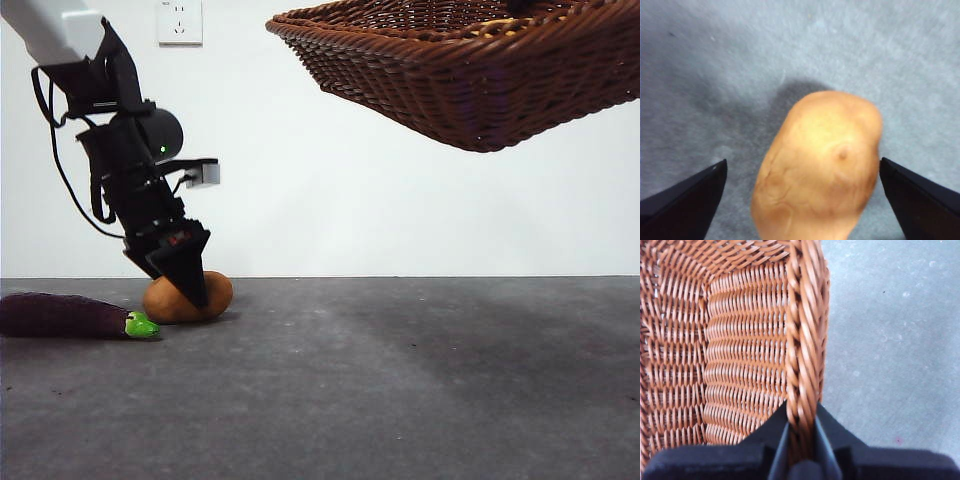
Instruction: Help me put the vegetables on the table into the basket
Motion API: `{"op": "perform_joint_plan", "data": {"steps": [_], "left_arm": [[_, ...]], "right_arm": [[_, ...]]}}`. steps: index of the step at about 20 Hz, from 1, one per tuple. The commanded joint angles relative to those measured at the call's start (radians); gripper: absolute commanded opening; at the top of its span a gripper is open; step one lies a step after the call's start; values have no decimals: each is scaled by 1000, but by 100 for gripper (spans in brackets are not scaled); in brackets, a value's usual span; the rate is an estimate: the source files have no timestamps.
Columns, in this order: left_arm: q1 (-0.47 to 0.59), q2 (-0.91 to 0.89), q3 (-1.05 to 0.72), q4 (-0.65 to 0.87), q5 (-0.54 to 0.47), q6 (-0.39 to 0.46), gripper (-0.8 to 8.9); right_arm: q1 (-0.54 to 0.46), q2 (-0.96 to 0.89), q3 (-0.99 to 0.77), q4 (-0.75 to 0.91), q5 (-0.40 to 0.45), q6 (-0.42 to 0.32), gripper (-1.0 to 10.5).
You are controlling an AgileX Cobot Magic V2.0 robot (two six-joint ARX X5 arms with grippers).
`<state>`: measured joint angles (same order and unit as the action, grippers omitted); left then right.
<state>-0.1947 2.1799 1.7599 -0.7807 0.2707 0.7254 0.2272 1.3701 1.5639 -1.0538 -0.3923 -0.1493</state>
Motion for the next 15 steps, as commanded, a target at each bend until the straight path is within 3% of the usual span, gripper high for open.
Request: {"op": "perform_joint_plan", "data": {"steps": [1, 6, 13, 15], "left_arm": [[-1, 14, -2, 3, 5, 8, 395], [-1, 14, -2, -6, -2, -18, 13], [20, -58, -2, -50, 2, -112, -8], [43, -131, -2, -72, 72, -128, -8]], "right_arm": [[0, -7, 2, 21, -12, 2, -11], [0, -7, 2, 30, -12, 3, -11], [0, 0, 2, 18, -12, 14, -11], [0, 18, 2, 9, -12, 15, -11]]}}
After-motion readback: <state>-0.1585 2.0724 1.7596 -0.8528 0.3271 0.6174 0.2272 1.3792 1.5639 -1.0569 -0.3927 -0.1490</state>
